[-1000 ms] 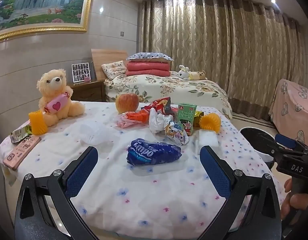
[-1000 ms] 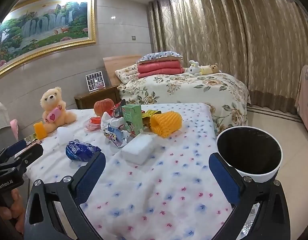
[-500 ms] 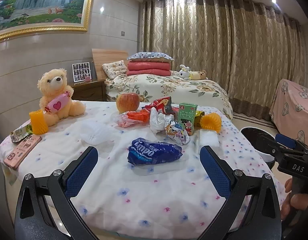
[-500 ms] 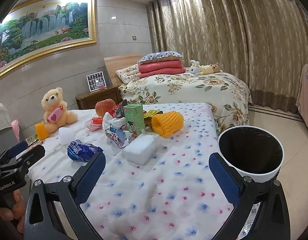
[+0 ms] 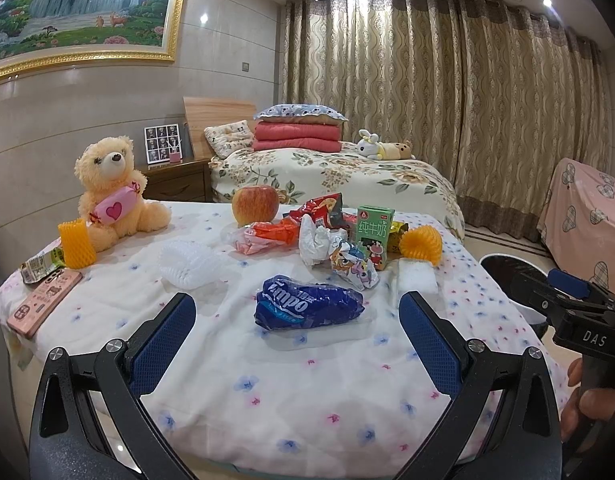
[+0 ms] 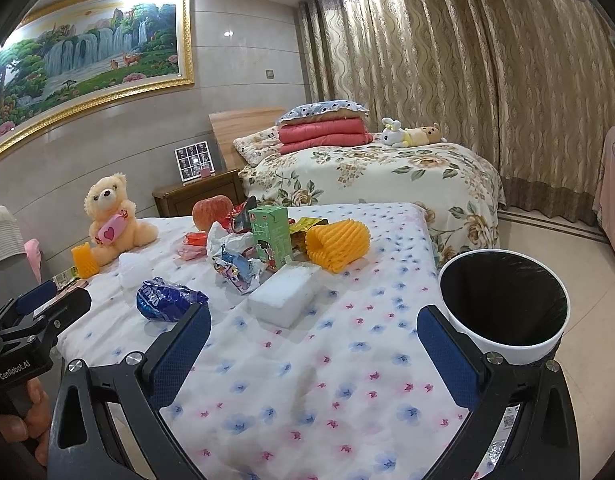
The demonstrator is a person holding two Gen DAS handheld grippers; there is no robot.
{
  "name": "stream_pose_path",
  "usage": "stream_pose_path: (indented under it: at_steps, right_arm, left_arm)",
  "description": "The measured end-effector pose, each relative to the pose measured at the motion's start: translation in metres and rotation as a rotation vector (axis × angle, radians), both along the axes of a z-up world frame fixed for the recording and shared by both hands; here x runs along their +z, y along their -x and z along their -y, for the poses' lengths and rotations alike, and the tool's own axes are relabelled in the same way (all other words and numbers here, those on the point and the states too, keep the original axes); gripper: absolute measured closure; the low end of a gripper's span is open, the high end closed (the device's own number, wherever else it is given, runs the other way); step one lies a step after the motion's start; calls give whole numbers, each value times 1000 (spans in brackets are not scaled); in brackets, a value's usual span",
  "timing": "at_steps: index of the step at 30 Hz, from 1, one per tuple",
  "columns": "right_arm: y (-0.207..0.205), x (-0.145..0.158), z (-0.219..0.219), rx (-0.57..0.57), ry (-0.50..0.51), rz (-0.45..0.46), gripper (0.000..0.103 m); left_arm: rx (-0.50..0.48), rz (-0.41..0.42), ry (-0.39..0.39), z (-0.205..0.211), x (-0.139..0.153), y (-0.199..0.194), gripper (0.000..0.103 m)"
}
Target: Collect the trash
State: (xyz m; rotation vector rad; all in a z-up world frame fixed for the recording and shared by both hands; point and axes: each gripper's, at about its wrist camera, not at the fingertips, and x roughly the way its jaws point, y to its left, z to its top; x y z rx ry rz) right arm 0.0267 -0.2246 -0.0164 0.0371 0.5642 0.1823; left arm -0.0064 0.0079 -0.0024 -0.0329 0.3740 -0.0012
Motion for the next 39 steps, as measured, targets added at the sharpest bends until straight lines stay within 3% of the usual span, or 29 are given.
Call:
stream_pose_path:
  at_steps: [39]
  right_arm:
    - [-1,-2,-1,1,-8,-13,0]
  left_arm:
    - [-4,-5,-3,1,-3,0,0]
